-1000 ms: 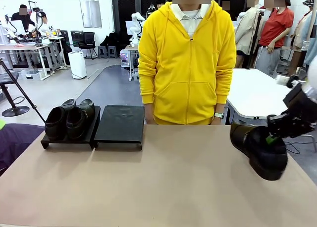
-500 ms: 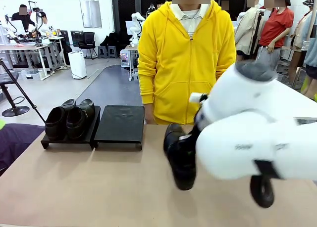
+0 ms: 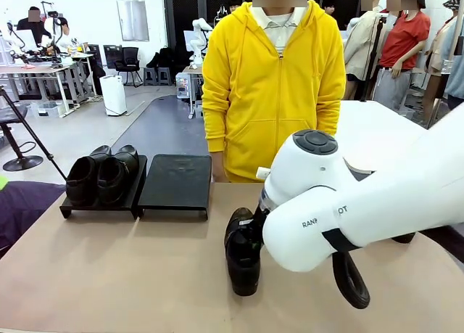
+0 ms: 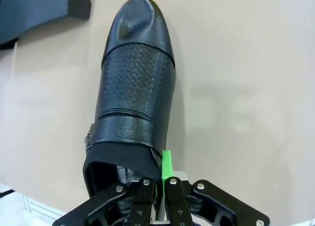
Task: Organize the shoes by placing them on the stand.
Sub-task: Pick up one Shoe and place it in the middle of the table.
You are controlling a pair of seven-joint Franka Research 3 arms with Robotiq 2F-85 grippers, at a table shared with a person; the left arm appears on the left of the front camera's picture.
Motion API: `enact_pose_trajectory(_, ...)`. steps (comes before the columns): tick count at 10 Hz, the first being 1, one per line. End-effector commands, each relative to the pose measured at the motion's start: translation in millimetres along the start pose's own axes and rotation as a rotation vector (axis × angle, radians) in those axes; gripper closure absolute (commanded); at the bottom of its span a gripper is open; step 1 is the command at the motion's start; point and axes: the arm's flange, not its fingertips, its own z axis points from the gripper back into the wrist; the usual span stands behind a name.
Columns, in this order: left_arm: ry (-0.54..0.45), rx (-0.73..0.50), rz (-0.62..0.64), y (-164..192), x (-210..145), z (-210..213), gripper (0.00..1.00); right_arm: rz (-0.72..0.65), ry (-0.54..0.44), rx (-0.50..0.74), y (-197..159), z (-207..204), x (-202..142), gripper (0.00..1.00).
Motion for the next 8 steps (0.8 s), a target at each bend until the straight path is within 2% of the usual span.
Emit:
enact_pose_trajectory(1, 0.010, 0.008, 0.013, 0.4, 0.4, 2.0, 0.00, -0.027, 0.008, 0.008, 24.0, -5.7, -1.6, 1.00)
enact_pose_trajectory(5, 0.010, 0.008, 0.013, 0.4, 0.4, 2.0, 0.00, -0.006, 0.048, 0.042, 31.0, -20.4, -22.4, 1.00)
enact_pose_trajectory(6, 0.010, 0.008, 0.013, 0.4, 0.4, 2.0, 0.00, 0.008, 0.045, 0.082, 29.5, -18.9, -24.3, 0.93)
enact_pose_trajectory(7, 0.010, 0.008, 0.013, 0.4, 0.4, 2.0, 0.00, 0.005, 0.047, 0.091, 28.1, -16.7, -25.7, 0.38)
enact_pose_trajectory(8, 0.010, 0.008, 0.013, 0.4, 0.4, 2.0, 0.00, 0.000, 0.035, 0.103, 25.3, -12.4, -26.1, 0.00)
